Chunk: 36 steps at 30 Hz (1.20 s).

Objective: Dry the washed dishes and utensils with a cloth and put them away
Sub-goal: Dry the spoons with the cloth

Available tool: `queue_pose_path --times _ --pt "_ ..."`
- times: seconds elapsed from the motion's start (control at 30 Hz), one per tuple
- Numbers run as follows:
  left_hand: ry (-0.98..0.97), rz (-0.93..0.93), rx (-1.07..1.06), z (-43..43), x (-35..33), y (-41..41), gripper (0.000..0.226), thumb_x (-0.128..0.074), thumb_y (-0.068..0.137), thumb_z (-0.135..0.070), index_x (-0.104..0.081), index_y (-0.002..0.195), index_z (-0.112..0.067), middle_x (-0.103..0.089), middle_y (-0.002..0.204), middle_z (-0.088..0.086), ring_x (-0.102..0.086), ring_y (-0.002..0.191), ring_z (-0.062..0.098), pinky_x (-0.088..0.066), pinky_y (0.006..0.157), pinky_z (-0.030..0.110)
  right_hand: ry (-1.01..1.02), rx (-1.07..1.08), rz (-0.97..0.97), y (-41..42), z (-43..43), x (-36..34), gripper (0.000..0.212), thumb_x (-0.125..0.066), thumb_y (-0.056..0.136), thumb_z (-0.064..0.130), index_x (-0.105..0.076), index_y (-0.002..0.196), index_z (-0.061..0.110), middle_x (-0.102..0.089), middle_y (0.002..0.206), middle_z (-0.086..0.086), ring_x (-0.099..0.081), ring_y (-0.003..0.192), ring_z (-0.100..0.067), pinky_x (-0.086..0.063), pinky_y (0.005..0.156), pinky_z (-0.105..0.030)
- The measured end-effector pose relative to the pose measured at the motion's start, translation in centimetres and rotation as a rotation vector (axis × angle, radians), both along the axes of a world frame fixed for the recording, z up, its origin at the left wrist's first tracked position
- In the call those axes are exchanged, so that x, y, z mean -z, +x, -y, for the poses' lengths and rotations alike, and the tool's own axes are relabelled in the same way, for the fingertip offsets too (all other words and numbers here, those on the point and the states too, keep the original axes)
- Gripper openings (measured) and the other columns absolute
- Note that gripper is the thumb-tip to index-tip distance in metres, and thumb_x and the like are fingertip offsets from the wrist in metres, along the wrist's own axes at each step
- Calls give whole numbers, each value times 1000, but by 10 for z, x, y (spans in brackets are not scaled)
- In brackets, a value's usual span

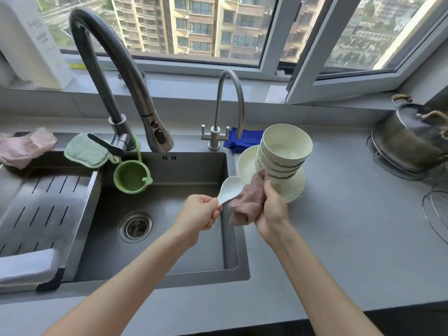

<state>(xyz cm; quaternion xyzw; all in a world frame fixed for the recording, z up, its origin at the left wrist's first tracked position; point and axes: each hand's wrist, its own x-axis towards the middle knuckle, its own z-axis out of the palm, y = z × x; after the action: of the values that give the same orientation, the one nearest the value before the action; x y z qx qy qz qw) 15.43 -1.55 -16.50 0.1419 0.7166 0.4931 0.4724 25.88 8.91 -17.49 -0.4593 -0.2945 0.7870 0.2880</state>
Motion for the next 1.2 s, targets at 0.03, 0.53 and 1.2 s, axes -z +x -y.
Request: queue_pose_path --times 0.03,0.53,1.2 --pt "9 -21 8 -3 0 4 31 -43 93 -3 -55 64 -5 -43 47 0 -31 38 9 -25 40 15 -33 -63 -69 -3 8 1 33 -36 103 30 -54 123 10 -64 114 -14 -66 86 -24 -56 71 -40" --pt "4 -278 142 -16 -12 9 29 -45 88 -7 -58 66 6 -45 56 11 -33 47 18 -26 44 19 703 -31 470 -15 -8 1 16 -72 81 13 -58 86 21 -67 88 -1 -63 85 -18 -52 84 -38" --pt "-33 -541 367 -14 -47 -2 39 -50 95 -38 -68 71 -12 -70 64 2 -61 53 10 -52 57 25 274 -297 124 19 3 -43 12 -55 91 -3 -62 83 1 -61 72 -17 -56 53 -20 -54 50 -35"
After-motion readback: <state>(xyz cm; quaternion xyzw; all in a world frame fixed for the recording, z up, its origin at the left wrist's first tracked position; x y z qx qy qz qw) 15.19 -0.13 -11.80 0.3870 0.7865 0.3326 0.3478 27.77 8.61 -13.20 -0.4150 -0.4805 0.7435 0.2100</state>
